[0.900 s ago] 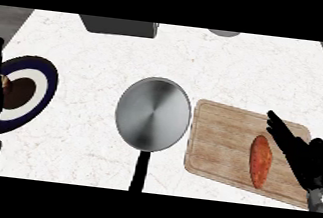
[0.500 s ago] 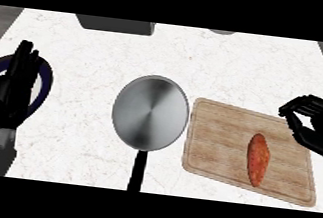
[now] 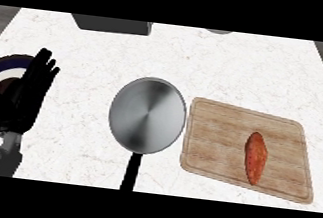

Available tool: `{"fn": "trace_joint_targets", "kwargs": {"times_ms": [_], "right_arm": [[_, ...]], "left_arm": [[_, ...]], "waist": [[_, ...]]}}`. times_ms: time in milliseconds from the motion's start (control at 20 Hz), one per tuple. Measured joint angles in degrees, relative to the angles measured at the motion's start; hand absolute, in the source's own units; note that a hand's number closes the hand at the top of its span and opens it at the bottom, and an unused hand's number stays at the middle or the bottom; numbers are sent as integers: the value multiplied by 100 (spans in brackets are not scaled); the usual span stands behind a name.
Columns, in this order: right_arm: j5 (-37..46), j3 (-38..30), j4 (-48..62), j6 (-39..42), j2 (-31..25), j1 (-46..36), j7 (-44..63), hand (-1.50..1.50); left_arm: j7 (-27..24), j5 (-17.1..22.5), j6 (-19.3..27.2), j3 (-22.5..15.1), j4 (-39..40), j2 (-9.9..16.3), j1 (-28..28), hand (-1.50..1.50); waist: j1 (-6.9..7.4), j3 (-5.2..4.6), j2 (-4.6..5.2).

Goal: Pick the sweet potato from the cutting board and place it in the pan

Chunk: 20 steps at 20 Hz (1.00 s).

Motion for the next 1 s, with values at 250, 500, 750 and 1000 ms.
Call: {"fn": "trace_joint_targets", "kwargs": {"times_ms": [250, 500, 750, 1000], "right_arm": [[637, -73, 84, 86, -367, -148, -434, -150], [1218, 252, -372, 141, -701, -569, 216, -150], [1969, 765, -789, 147, -814, -1002, 980, -150], [2638, 1476, -1036, 563, -910, -1288, 1646, -150]], "left_arm": [[111, -119, -39, -34, 58, -114, -141, 0], [68, -151, -148, -1, 131, -181, -175, 0], [218, -215, -168, 5, 145, -220, -283, 0], [262, -259, -178, 1, 63, -278, -234, 0]], "waist": [[72, -9, 9], [128, -18, 10], [159, -19, 15], [197, -21, 19]]}}
